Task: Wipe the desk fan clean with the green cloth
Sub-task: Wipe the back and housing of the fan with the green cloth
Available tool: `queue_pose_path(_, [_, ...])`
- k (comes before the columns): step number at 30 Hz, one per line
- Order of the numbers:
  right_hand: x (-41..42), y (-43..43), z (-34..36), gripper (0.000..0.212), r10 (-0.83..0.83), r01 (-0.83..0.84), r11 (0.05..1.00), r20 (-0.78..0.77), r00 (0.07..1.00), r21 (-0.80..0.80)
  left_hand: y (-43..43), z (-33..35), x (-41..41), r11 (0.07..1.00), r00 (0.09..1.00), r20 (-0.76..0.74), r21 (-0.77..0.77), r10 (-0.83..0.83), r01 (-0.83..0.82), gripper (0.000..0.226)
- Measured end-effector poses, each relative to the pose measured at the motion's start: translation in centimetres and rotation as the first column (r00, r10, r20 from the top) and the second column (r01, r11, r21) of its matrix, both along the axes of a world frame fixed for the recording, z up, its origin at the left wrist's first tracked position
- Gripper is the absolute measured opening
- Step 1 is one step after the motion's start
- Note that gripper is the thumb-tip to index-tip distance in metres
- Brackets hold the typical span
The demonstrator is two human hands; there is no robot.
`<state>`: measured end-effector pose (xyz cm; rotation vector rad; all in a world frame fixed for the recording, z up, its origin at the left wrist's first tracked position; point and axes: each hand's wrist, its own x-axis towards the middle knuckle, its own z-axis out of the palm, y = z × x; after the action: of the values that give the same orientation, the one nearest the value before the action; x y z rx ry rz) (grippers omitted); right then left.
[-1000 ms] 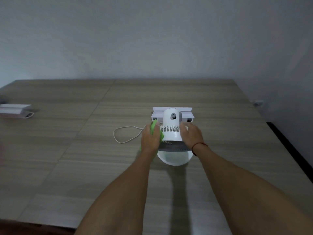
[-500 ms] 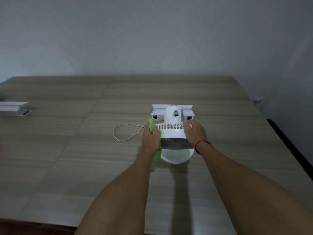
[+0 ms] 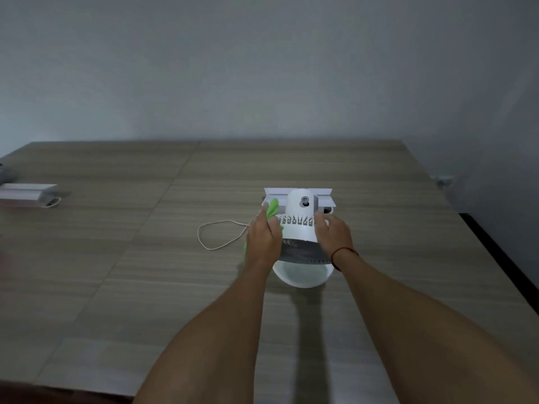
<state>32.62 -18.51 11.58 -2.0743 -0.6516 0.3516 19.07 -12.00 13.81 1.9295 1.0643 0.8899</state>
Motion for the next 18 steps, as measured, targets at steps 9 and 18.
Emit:
queue_pose_path(9, [-0.5,-0.3,0.1,0.057,0.035,-0.035,0.999,0.008,0.999,-0.019,1.4,-1.3,0.3,0.893,0.995,-0.077,-0.44,0.067,-0.095,0.052])
queue_pose_path(18, [-0.2,0.0,0.1,0.06,0.021,-0.021,1.0,0.013,1.0,-0.005,3.0,-3.0,0.3,0.751,0.992,-0.036,-0.65,0.122,-0.116,0.065])
